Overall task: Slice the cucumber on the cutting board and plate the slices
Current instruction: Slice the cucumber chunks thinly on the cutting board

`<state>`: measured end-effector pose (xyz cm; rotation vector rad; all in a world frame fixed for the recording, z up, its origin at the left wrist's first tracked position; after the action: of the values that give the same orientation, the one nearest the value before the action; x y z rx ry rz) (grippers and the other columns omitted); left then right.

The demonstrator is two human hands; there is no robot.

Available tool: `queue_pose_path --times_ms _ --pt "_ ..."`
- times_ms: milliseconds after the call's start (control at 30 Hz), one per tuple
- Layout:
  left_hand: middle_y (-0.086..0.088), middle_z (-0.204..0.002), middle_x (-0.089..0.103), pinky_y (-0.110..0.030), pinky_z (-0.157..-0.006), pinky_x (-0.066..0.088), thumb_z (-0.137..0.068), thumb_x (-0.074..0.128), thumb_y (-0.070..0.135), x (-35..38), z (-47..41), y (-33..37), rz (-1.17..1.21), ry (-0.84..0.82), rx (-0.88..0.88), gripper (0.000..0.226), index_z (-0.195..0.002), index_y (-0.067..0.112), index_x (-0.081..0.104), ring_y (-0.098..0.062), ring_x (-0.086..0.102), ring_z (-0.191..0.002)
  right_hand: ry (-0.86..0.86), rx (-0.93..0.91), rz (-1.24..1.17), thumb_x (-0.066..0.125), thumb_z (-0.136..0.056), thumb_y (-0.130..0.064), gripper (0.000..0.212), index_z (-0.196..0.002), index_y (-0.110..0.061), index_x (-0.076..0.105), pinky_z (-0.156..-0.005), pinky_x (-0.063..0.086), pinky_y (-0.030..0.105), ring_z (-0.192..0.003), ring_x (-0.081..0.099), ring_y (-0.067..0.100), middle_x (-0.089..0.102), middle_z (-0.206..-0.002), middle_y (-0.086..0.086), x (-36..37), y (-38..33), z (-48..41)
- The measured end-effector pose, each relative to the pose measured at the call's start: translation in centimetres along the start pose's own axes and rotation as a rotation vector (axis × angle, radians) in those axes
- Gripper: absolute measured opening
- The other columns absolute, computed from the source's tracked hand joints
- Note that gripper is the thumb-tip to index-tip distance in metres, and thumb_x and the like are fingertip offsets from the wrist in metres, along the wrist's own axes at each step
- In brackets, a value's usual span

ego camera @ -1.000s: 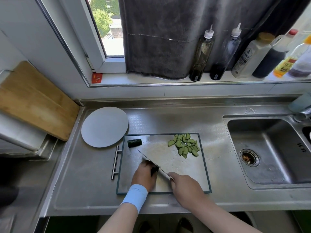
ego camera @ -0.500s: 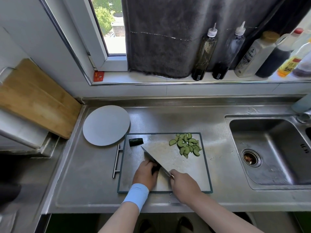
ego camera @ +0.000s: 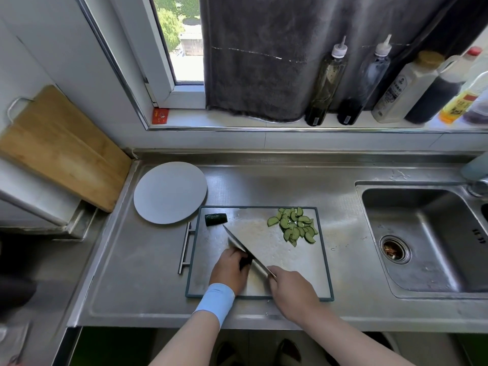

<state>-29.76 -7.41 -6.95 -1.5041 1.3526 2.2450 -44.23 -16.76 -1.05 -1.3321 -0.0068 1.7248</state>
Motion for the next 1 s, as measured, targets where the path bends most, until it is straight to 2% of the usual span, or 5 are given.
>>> queue_pose_path --times_ms 267,500,767,867,1000 --pt "0.002 -0.107 0.059 -0.020 -0.086 0.042 -0.084 0.063 0.024 0.1 0.1 -0.1 -0.005 0.003 0.010 0.022 -0.105 0.024 0.066 -0.015 0.054 -0.101 0.028 -0.007 0.016 0.035 -0.102 -0.031 0.029 -0.120 -0.036 0.057 -0.050 0.029 0.021 -0.069 0.050 0.015 0.057 -0.079 -0.010 0.2 1.0 1.4" --pt "0.004 -0.105 0.060 -0.023 -0.082 0.045 -0.084 0.063 0.021 0.2 0.3 0.0 0.014 0.034 0.026 0.019 -0.103 0.021 0.067 -0.013 0.052 -0.101 -0.038 0.045 -0.040 0.037 -0.101 -0.027 0.023 -0.111 -0.029 0.058 -0.056 0.036 0.031 -0.072 0.056 0.019 0.064 -0.083 -0.001 0.5 0.7 0.1" --pt "0.005 -0.104 0.057 -0.030 -0.074 0.051 -0.083 0.062 0.020 0.4 0.5 -0.3 -0.018 0.055 0.082 0.017 -0.100 0.020 0.067 -0.013 0.051 -0.097 -0.083 0.082 -0.031 0.037 -0.099 -0.024 0.026 -0.115 -0.025 0.057 -0.063 0.037 0.032 -0.078 0.052 0.024 0.067 -0.096 0.006 0.5 -0.4 -2.1" --pt "0.004 -0.101 0.058 -0.029 -0.074 0.050 -0.083 0.063 0.020 0.4 0.5 -0.4 -0.013 0.068 0.081 0.016 -0.099 0.020 0.066 -0.014 0.051 -0.096 -0.090 0.079 -0.017 0.036 -0.098 -0.024 0.023 -0.103 -0.025 0.059 -0.061 0.036 0.031 -0.078 0.053 0.023 0.066 -0.093 0.004 0.0 -0.5 -2.1" --pt "0.000 -0.099 0.059 -0.027 -0.078 0.047 -0.083 0.064 0.021 0.5 0.6 -0.4 -0.002 0.075 0.037 0.014 -0.096 0.018 0.064 -0.016 0.052 -0.097 -0.068 0.037 0.013 0.036 -0.098 -0.026 0.023 -0.084 -0.026 0.056 -0.052 0.033 0.031 -0.070 0.053 0.020 0.062 -0.077 -0.002 -0.5 -0.7 -1.4"
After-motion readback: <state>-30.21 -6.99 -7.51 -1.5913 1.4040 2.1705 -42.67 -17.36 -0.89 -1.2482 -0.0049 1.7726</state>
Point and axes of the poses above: each hand's wrist, its own z-axis away from the middle knuckle, its own x-axis out of the palm, y = z × x, the point moved 3 cm from there along -z, towards the middle knuckle
